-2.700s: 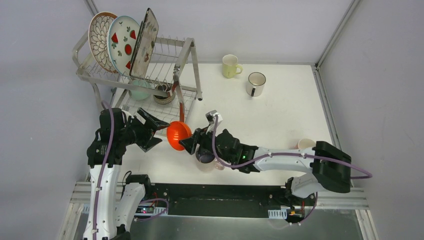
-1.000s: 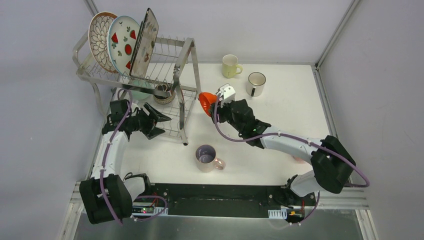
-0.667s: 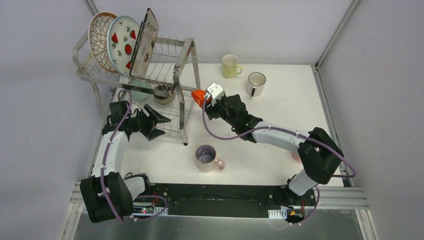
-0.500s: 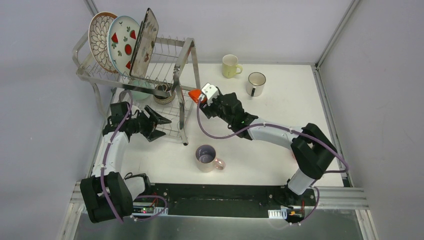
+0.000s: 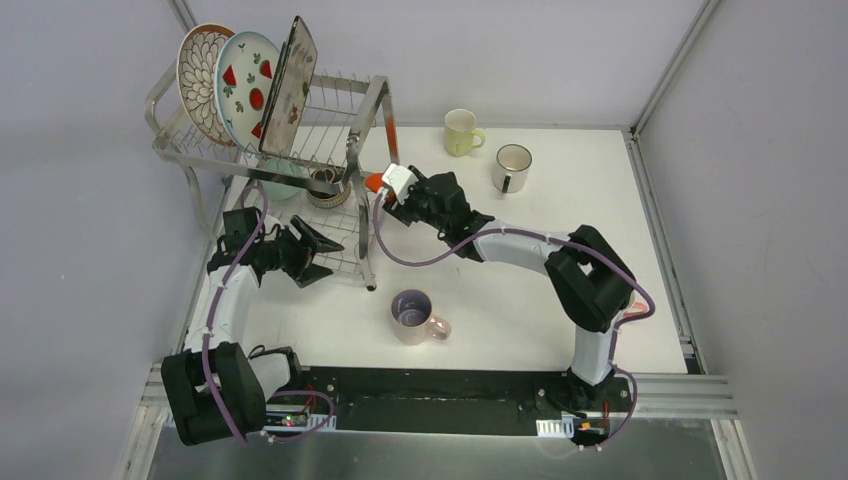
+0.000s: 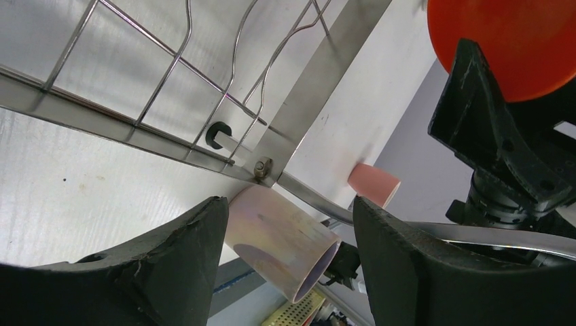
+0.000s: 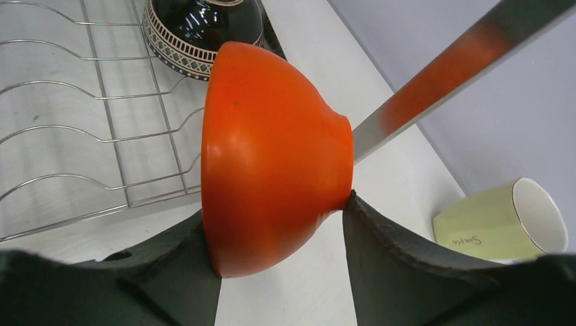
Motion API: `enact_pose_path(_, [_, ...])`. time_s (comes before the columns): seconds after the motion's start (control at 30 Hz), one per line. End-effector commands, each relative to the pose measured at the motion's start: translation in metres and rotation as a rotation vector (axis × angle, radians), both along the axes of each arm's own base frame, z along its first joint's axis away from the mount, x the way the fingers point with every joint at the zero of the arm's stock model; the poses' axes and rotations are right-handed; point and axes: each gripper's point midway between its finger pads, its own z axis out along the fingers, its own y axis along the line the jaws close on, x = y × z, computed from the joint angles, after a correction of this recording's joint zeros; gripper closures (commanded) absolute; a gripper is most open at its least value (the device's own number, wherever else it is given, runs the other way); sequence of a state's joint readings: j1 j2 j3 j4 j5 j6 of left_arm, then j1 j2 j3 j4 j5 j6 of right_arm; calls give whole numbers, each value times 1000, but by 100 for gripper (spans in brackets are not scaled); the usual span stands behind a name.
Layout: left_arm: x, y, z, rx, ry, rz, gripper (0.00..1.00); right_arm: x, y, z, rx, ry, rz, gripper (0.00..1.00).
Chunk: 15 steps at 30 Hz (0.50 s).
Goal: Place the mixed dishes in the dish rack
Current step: Place the bowl in the dish rack.
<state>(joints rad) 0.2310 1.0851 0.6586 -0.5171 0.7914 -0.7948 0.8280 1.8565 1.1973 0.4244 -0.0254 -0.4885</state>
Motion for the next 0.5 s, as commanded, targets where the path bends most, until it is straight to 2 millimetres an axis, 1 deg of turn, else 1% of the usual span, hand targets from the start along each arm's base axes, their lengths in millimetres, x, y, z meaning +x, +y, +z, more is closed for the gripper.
enact_pose_path(0.0, [3, 3, 5, 5, -48, -7, 31, 22, 20, 44, 63, -133, 52, 68])
enact_pose_path(0.1, [3, 2, 4, 0, -41, -6, 31, 28, 28, 41, 48, -140, 64, 69])
enact_pose_path(0.23, [3, 2, 4, -4, -39, -4, 31, 30, 35, 33, 27, -142, 93, 69])
enact_pose_path(0.37, [2, 2, 4, -9, -36, -3, 31, 33, 40, 29, 11, -150, 110, 69])
enact_pose_path(0.47, [1, 1, 5, -16, -32, 2, 31, 36, 45, 20, -16, -148, 127, 69])
